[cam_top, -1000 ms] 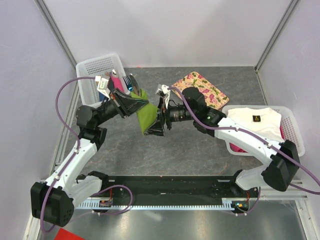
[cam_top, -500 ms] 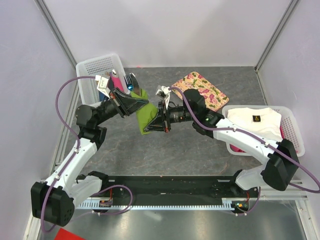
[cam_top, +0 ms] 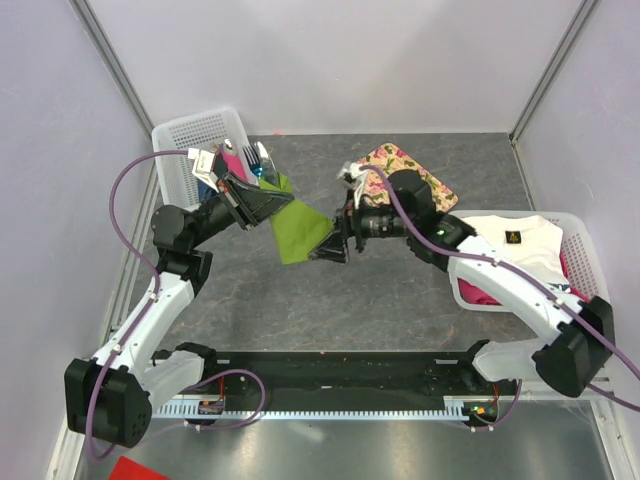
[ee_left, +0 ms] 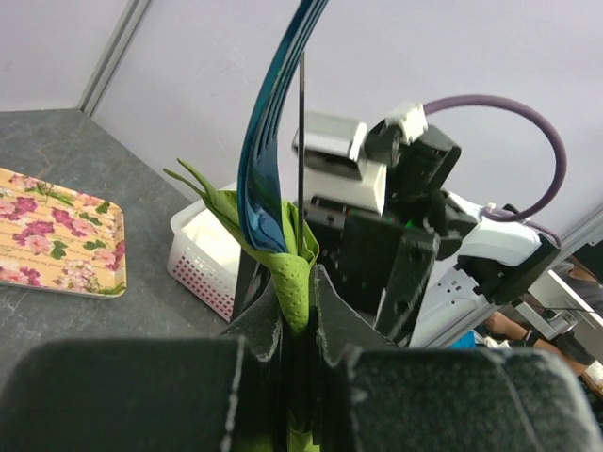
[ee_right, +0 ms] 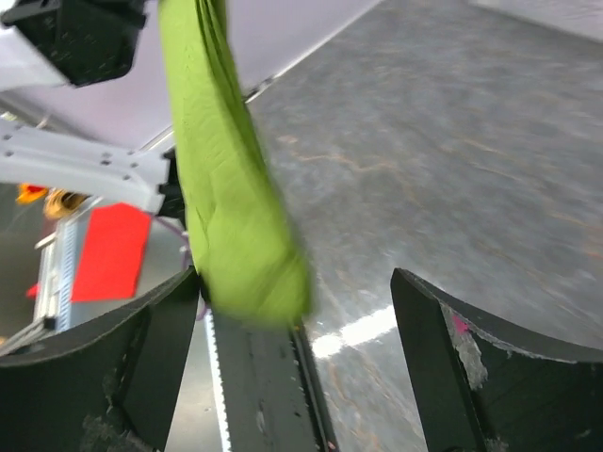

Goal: Place the utensils on the paper napkin and roll it up

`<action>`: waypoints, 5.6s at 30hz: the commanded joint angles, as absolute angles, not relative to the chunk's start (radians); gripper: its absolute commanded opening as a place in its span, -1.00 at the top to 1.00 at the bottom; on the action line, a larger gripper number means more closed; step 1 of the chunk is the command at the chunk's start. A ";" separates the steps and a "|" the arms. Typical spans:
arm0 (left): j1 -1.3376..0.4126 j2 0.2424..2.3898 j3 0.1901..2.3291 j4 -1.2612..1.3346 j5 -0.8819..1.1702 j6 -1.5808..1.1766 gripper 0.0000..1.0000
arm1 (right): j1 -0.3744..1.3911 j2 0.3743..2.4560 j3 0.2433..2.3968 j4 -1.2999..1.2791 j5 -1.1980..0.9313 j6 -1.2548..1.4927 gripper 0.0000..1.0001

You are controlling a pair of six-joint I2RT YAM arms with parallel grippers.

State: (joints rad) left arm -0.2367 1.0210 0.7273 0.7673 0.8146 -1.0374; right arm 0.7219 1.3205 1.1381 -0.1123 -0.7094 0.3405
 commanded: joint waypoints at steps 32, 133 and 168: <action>-0.230 1.022 0.772 0.773 0.793 -1.017 0.96 | 0.758 1.420 1.385 -0.187 -0.660 0.242 -0.36; -0.036 1.152 0.977 0.261 0.752 -0.697 0.96 | 0.640 1.463 1.321 0.060 -0.683 0.491 -0.96; 0.204 2.124 1.632 0.215 0.606 -0.403 0.96 | 0.601 1.526 1.269 0.077 -0.719 0.511 -0.96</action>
State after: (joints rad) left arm 0.2016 2.0834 1.5463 0.1291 0.6014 -0.4393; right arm 0.6044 1.5200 1.2812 0.0147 -0.7025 0.4873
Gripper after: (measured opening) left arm 0.084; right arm 0.982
